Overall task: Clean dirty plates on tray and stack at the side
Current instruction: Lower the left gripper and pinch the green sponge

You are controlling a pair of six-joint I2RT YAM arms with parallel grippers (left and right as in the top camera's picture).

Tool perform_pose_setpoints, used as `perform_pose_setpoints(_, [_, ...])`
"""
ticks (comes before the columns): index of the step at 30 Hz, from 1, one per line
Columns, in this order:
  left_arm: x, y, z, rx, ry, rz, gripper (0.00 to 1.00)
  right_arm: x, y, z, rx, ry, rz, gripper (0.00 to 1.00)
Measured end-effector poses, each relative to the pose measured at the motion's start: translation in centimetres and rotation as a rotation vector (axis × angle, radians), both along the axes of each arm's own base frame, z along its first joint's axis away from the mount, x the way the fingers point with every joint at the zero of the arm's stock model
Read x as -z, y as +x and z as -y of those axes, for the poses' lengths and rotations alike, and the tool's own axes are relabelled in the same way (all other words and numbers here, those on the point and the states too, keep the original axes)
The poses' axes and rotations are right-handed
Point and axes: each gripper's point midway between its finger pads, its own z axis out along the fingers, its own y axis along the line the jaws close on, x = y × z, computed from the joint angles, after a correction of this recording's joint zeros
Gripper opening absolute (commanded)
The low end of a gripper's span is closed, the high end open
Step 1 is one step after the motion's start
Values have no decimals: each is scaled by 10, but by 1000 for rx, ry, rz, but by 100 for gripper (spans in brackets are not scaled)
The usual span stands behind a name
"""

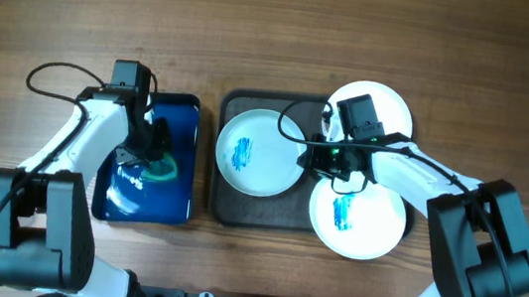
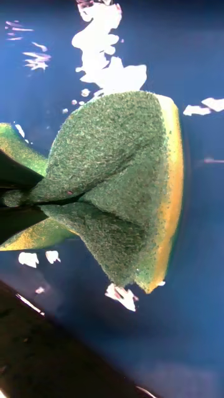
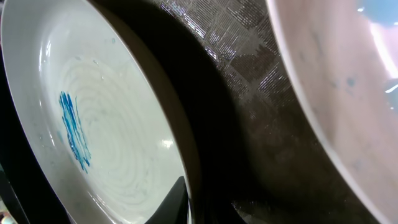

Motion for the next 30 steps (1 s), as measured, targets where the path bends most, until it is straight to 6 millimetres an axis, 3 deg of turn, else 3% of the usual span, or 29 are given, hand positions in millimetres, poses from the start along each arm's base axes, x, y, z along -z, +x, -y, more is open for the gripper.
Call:
perform_pose_setpoints(12, [-5,-2,8,2,-45,2,4,0,0,0,0,0,-1,11])
perform_pose_setpoints(14, [-22,2,9,4,-51,61,4,0,0,0,0,1,-1,11])
perform_pose_setpoints(18, [-78,11,10,20,-37,264,4,0,0,0,0,1,-1,11])
perform_pose_setpoints(21, [-110,7,10,33,-2,364,4,0,0,0,0,1,-1,11])
perform_pose_setpoints(26, [-116,-12,-7,9,194,336,4,0,0,0,-1,2,-2,11])
perform_pose_setpoints(30, [-119,-14,-15,-27,321,342,4,0,0,0,-1,2,-2,11])
